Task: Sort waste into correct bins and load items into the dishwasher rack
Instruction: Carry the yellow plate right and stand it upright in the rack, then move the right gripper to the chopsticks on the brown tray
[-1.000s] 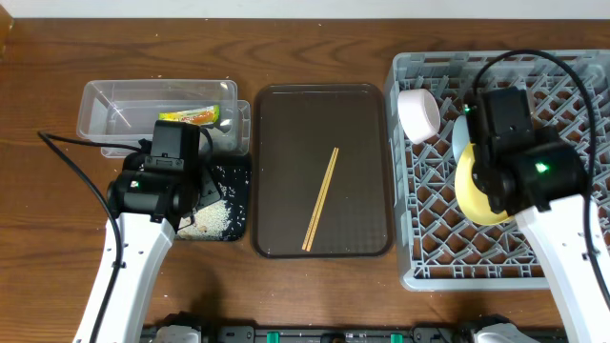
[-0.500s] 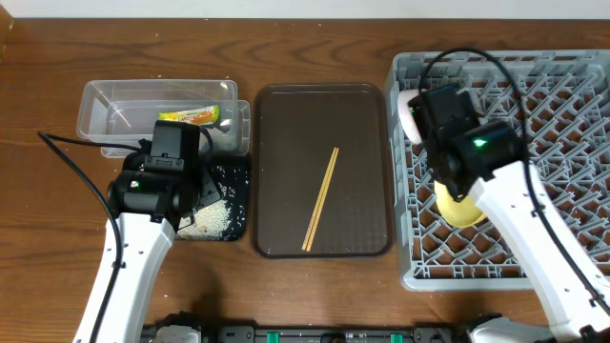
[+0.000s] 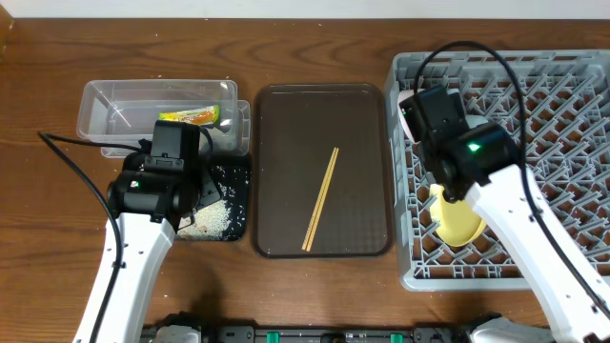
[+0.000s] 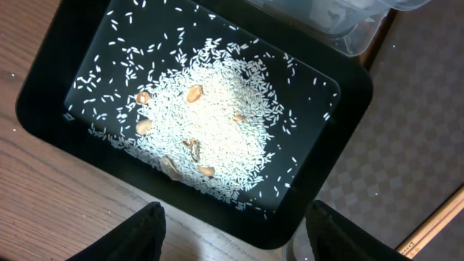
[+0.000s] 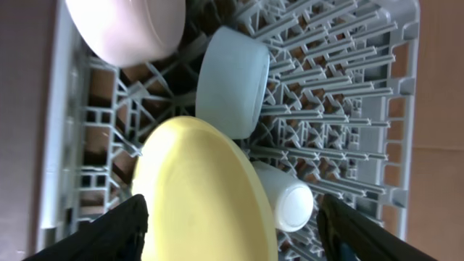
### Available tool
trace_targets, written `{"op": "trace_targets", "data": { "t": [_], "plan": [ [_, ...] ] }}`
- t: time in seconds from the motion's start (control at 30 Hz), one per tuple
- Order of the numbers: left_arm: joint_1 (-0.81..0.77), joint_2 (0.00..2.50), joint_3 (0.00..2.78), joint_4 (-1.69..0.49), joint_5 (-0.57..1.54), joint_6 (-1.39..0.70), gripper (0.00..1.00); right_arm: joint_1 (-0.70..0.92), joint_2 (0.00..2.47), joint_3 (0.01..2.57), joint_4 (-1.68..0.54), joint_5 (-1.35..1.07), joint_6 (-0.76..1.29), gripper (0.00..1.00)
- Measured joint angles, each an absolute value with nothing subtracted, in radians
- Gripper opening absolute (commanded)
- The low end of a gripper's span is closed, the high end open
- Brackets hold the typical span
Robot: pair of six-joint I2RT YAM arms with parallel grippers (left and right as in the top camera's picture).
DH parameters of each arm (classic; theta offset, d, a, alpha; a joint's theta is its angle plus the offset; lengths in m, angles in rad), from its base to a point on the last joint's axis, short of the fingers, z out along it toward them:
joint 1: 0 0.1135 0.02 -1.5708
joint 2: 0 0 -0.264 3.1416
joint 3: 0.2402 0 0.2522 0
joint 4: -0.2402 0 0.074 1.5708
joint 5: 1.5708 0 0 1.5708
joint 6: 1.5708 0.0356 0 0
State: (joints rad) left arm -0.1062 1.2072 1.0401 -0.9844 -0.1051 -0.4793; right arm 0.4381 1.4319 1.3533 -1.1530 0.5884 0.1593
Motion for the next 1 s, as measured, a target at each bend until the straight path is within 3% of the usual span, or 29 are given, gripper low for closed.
{"op": "trace_targets", "data": {
  "t": [0.2, 0.4, 0.53, 0.77, 1.0],
  "plan": [
    [-0.106, 1.207, 1.04, -0.985, -0.105, -0.48, 0.65, 0.405, 1.27, 1.353, -1.141, 0.527, 0.191, 0.83],
    [-0.106, 1.207, 1.04, -0.984, -0.105, -0.479, 0.65, 0.217, 1.098, 1.353, -1.1, 0.371, 0.182, 0.89],
    [-0.106, 1.207, 1.04, -0.985, -0.105, -0.479, 0.65, 0.105, 1.039, 1.353, -1.093, 0.228, 0.172, 0.99],
    [-0.106, 1.207, 1.04, -0.984, -0.105, -0.476, 0.65, -0.033, 1.023, 1.353, -1.13, 0.057, 0.147, 0.99],
    [-0.106, 1.207, 1.04, -0.984, -0.105, -0.47, 0.66, -0.053, 1.04, 1.353, -1.155, 0.012, 0.128, 0.99]
  ]
}}
